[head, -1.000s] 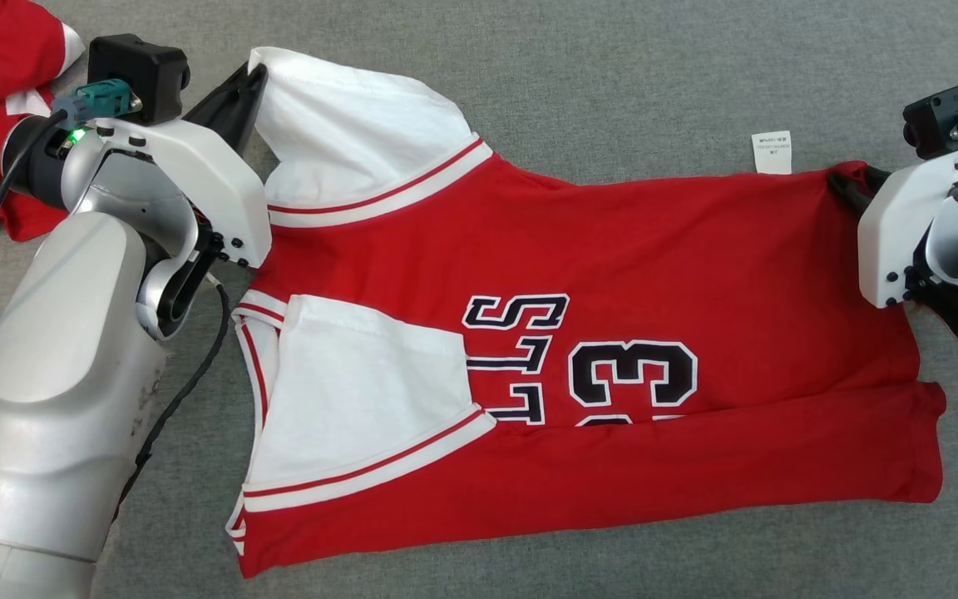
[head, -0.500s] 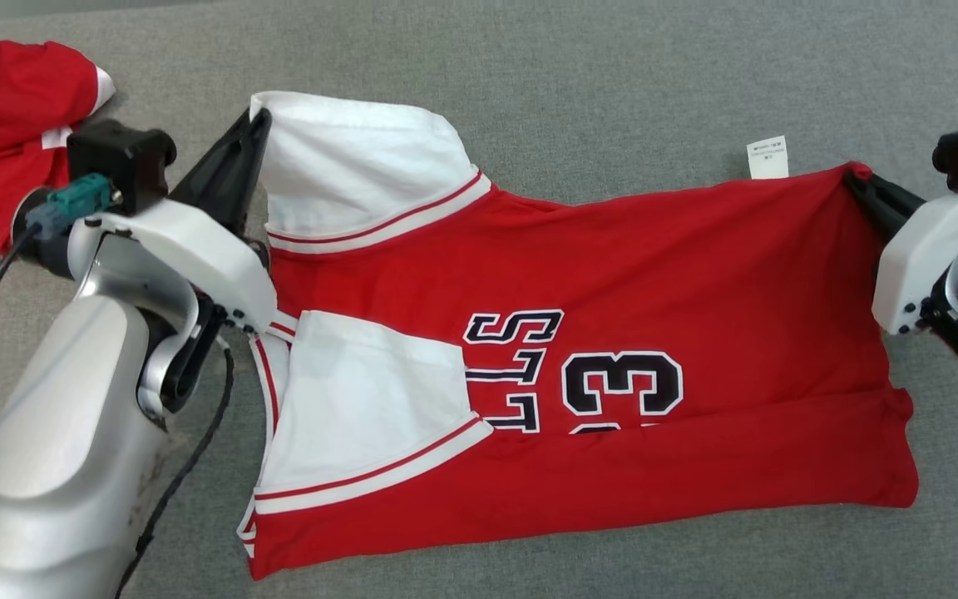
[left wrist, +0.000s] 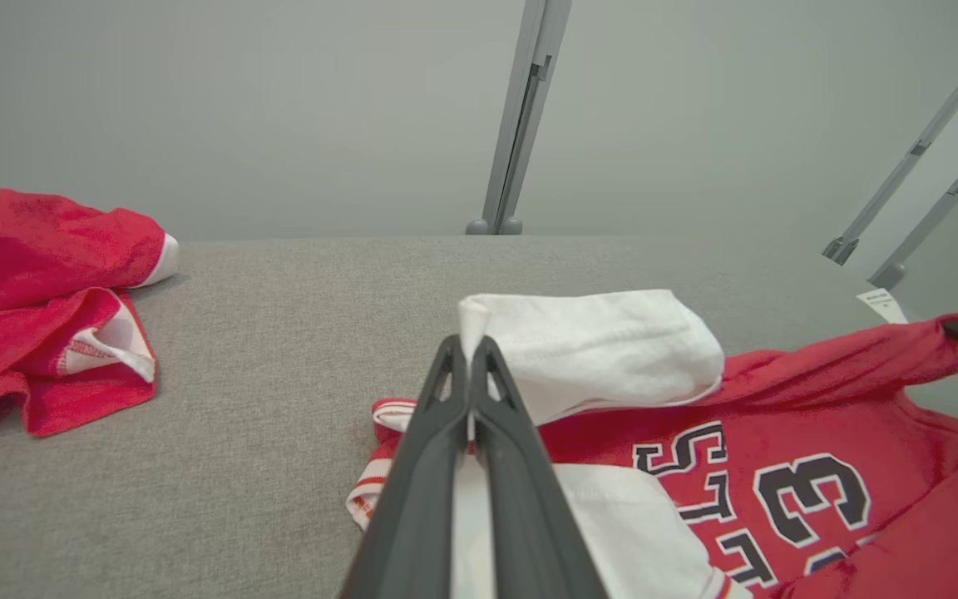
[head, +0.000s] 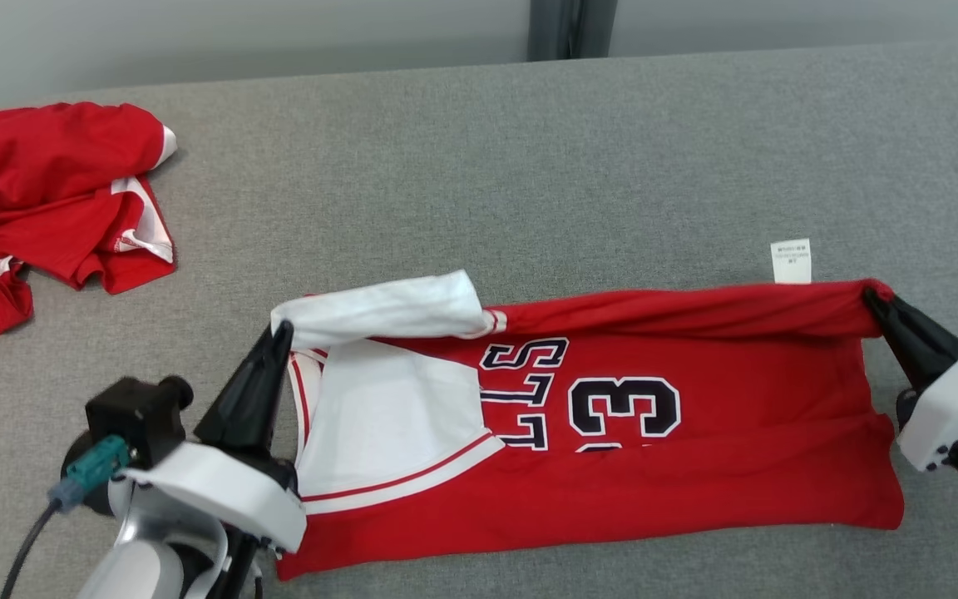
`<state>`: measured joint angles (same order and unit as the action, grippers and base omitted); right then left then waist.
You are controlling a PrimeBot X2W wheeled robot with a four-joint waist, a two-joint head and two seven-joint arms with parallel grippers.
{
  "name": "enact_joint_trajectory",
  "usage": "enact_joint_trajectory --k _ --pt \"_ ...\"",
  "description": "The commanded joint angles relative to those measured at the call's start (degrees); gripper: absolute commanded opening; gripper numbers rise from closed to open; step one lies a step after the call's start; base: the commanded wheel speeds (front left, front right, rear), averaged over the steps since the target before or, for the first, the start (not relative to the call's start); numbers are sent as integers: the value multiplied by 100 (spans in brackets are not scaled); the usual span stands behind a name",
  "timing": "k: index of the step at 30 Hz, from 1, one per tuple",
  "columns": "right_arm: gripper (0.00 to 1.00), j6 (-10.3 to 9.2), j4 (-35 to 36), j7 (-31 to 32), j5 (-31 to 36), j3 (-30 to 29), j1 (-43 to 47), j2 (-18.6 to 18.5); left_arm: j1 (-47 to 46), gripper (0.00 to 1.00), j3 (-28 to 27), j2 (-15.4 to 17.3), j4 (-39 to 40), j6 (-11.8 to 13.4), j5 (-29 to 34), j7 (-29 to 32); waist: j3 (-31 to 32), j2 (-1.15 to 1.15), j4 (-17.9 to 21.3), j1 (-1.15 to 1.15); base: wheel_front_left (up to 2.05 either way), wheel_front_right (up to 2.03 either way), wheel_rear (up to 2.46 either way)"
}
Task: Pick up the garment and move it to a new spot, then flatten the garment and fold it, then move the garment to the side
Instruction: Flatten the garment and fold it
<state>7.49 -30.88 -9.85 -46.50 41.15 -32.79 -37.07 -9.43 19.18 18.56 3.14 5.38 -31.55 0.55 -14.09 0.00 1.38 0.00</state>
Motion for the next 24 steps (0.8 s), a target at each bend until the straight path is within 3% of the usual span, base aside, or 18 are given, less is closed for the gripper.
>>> enact_joint_trajectory --k 1,8,18,19,20,22,23,24 --pt "0 0 43 -59 9 -70 179 -51 168 0 -24 -5 91 65 -56 -5 106 0 -25 0 0 0 0" --pt "0 1 296 -76 167 -542 1051 54 899 0 18 -82 239 261 -209 -32 304 0 -35 0 0 0 0" --pt "0 1 375 43 686 -1102 1779 399 1185 0 232 -233 -259 186 -281 -154 501 0 -7 0 0 0 0" --pt "4 1 375 14 739 -1175 1825 432 1212 0 244 -243 -315 177 -283 -164 515 0 -7 0 0 0 0" --pt "24 1 366 -10 809 -1227 1872 461 1238 0 269 -252 -378 167 -285 -173 528 0 -6 0 0 0 0" --pt "36 1 337 -43 988 -1321 1970 518 1264 0 281 -269 -501 154 -308 -195 548 0 -4 0 0 0 0" --pt "36 1 332 -48 1072 -1378 2013 550 1265 0 271 -272 -554 148 -322 -226 555 0 -3 0 0 0 0" --pt "43 1 327 -77 1139 -1426 2051 584 1276 0 261 -283 -607 150 -328 -239 561 0 -3 0 0 0 0"
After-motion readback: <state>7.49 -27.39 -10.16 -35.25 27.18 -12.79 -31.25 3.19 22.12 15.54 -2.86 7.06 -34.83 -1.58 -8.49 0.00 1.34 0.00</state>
